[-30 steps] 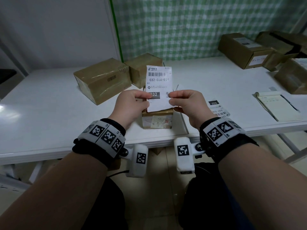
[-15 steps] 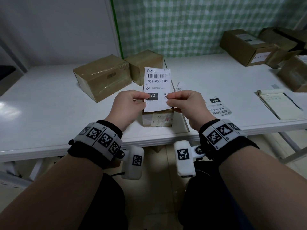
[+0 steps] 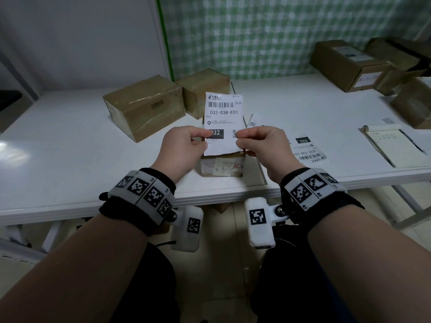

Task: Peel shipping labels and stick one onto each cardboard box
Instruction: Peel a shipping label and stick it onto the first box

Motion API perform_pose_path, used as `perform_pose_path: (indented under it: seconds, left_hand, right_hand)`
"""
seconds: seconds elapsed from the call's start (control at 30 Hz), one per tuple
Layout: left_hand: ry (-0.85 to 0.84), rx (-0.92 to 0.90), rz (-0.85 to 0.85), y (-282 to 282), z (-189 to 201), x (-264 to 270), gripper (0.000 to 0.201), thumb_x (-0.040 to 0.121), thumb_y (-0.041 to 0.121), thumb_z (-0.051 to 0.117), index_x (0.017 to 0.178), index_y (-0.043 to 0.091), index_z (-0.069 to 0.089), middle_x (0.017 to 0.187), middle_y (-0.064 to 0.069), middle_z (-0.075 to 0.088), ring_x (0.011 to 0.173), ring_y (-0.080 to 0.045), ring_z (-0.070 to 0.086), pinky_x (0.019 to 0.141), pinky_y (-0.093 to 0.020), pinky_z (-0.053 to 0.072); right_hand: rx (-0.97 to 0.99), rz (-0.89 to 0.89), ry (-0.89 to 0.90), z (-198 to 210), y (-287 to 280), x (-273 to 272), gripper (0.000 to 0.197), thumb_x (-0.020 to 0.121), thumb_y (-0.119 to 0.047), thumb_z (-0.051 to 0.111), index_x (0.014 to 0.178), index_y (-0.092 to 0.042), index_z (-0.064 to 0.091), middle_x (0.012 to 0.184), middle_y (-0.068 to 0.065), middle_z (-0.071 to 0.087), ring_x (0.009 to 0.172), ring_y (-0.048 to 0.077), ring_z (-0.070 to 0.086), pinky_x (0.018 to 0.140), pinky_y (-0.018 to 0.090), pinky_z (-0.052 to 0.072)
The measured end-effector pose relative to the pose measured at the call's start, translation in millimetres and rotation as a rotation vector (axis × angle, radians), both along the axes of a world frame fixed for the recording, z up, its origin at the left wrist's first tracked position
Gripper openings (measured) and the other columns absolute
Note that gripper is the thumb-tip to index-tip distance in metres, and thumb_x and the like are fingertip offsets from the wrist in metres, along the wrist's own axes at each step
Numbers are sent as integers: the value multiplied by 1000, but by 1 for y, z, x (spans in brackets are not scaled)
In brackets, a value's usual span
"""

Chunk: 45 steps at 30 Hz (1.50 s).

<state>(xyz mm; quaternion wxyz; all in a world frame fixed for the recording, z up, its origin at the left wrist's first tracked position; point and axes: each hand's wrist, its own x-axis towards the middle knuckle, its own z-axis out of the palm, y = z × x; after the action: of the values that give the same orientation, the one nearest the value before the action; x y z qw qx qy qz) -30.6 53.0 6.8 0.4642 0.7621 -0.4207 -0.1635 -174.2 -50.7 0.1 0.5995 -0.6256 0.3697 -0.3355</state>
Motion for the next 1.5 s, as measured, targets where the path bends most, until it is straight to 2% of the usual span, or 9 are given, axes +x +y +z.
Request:
perform_pose_path:
  seconds: [0.53, 0.67, 0.73, 0.9, 1.07, 1.13, 1.27, 1.33, 1.5]
  left_hand:
    - [-222, 38, 7, -3, -3, 0, 32, 87, 4, 56, 112, 17, 70, 77, 5, 58, 62, -5, 47, 60, -6, 32]
    - [-299, 65, -12, -3, -2, -1, 33, 86, 3, 55, 111, 18, 69, 93, 1, 60, 64, -5, 49, 62, -3, 32]
    - [-302, 90, -8, -4, -1, -1, 34, 85, 2, 54, 111, 18, 68, 111, -2, 57, 75, -11, 54, 75, -11, 35]
    - [-284, 210, -11, -5, 8, -3, 42, 84, 9, 56, 125, 16, 57, 124, -8, 56, 107, -24, 56, 89, -23, 36]
    - [-246, 287, -12, -5, 16, -5, 55, 84, 18, 61, 136, 15, 43, 123, -5, 58, 113, -22, 53, 83, -24, 36]
    - [-216, 299, -21, -4, 17, -3, 64, 80, 28, 67, 137, 17, 40, 123, -2, 60, 115, -23, 53, 94, -30, 40]
    - [-217, 360, -73, -3, 17, -4, 91, 46, 70, 70, 124, 29, 45, 116, 6, 61, 112, -22, 53, 97, -43, 42]
    - [-265, 442, -81, -4, 15, -2, 98, 32, 79, 66, 115, 33, 43, 109, 6, 61, 107, -24, 53, 90, -44, 46]
    - [-296, 562, -134, 0, 18, 2, 81, 38, 55, 73, 104, 23, 38, 100, 1, 57, 95, -25, 55, 80, -44, 51]
  right_hand:
    - [-79, 10, 57, -5, -4, 1, 22, 75, 1, 73, 79, -21, 70, 81, -3, 66, 65, 9, 55, 54, 11, 46]
    - [-164, -13, 110, -8, -5, 1, 22, 72, -5, 75, 75, -26, 69, 79, -5, 65, 68, 15, 54, 67, 25, 52]
    - [-199, -25, 143, -6, -5, 0, 22, 70, -10, 77, 74, -29, 66, 84, -4, 63, 70, 19, 55, 75, 35, 54]
    - [-235, -10, 204, 0, -6, -1, 30, 71, -14, 79, 91, -23, 58, 81, -4, 61, 69, 17, 56, 77, 38, 53]
    - [-115, 36, 199, 2, -1, 0, 49, 75, -7, 75, 115, -17, 50, 82, 7, 66, 77, 20, 66, 77, 36, 58]
    - [-5, 96, 137, 4, 4, 3, 47, 82, 0, 68, 122, -10, 47, 83, 13, 62, 71, 22, 65, 71, 33, 59]
    - [51, 205, 116, 10, 15, 9, 14, 92, 2, 50, 97, -11, 54, 72, 13, 60, 54, 20, 60, 55, 23, 56]
    - [37, 232, 149, 12, 19, 12, 19, 95, -2, 46, 81, -11, 54, 65, 13, 58, 52, 22, 56, 51, 24, 54]
    - [-287, 84, 364, 12, 13, 21, 20, 86, -21, 62, 80, -3, 68, 77, 11, 71, 71, 26, 64, 70, 38, 54]
